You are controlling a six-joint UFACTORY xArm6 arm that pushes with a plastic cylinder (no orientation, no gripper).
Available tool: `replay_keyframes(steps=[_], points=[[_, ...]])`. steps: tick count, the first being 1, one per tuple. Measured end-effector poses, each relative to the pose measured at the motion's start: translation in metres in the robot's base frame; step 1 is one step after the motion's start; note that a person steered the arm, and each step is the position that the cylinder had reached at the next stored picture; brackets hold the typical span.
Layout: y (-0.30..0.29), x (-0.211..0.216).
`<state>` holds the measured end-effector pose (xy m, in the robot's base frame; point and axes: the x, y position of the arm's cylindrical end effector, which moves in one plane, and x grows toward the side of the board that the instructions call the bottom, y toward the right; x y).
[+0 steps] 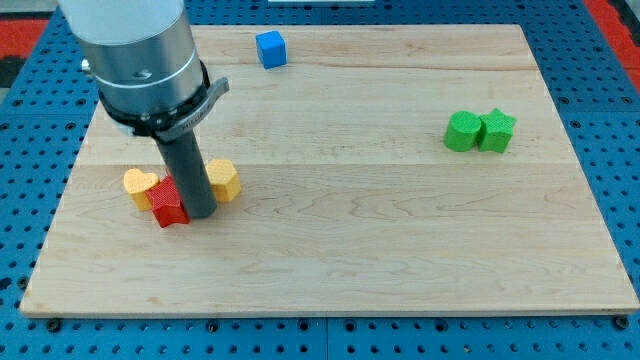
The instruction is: Separate the group of blocks
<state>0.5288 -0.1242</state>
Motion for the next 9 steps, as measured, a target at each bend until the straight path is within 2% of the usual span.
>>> replay_keyframes(steps=[1,2,4,6,9], points=[[-0.021,0.029],[-0.078,-0.002],[-0.029,-0.038],[-0.029,-0.084],[0.025,-0.096]])
